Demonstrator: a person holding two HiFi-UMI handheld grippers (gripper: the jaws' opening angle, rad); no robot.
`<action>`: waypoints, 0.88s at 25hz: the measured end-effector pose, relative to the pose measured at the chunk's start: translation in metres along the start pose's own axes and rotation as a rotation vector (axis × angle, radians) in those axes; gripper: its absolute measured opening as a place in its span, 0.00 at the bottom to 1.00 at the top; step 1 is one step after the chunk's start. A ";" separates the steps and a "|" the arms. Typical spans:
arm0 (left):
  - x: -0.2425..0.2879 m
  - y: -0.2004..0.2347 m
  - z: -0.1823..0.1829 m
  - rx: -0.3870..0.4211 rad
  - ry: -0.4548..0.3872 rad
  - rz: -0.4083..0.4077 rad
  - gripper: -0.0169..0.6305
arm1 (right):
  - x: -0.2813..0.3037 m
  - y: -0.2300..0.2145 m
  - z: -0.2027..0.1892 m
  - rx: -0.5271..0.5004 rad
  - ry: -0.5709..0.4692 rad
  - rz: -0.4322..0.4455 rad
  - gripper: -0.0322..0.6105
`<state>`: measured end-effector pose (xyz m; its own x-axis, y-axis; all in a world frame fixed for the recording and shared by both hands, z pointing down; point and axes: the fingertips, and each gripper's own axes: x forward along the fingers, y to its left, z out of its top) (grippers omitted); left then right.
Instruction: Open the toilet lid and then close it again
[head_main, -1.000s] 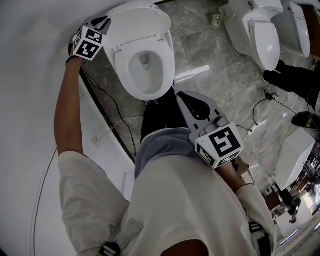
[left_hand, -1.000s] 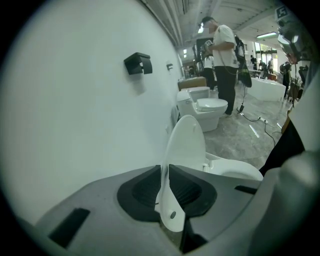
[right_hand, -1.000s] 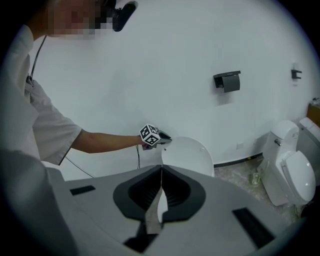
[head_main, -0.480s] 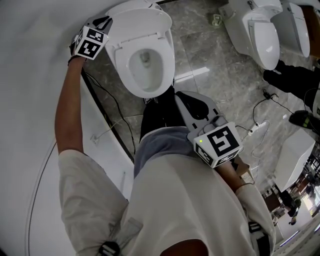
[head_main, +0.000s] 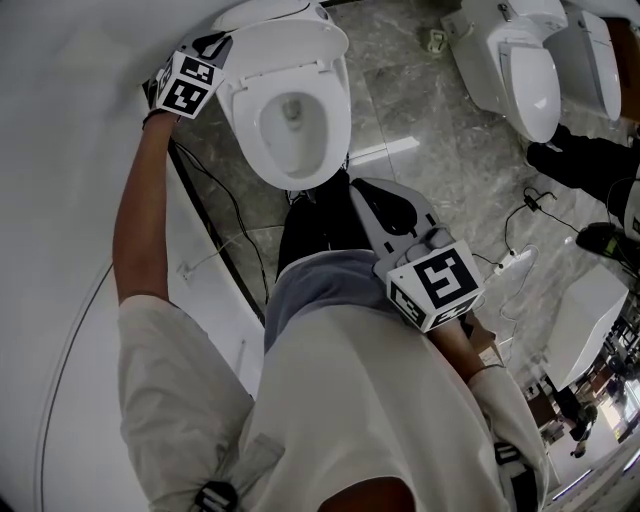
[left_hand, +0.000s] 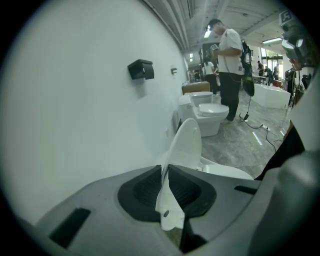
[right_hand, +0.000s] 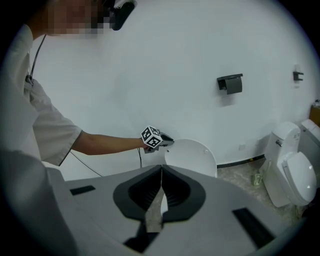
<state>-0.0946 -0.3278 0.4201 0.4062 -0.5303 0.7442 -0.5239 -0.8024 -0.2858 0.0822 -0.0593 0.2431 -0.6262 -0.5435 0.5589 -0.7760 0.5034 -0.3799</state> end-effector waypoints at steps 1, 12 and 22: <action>-0.001 -0.002 0.000 -0.003 -0.001 0.002 0.09 | -0.001 0.001 0.000 -0.002 -0.001 0.002 0.07; -0.017 -0.023 -0.005 -0.001 -0.019 0.017 0.09 | -0.006 0.011 -0.005 -0.015 -0.003 0.020 0.07; -0.033 -0.050 -0.008 0.047 -0.027 0.009 0.09 | -0.008 0.028 -0.007 -0.027 -0.002 0.041 0.07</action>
<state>-0.0879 -0.2681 0.4142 0.4220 -0.5445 0.7249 -0.4924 -0.8090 -0.3210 0.0663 -0.0361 0.2333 -0.6575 -0.5234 0.5420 -0.7476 0.5429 -0.3826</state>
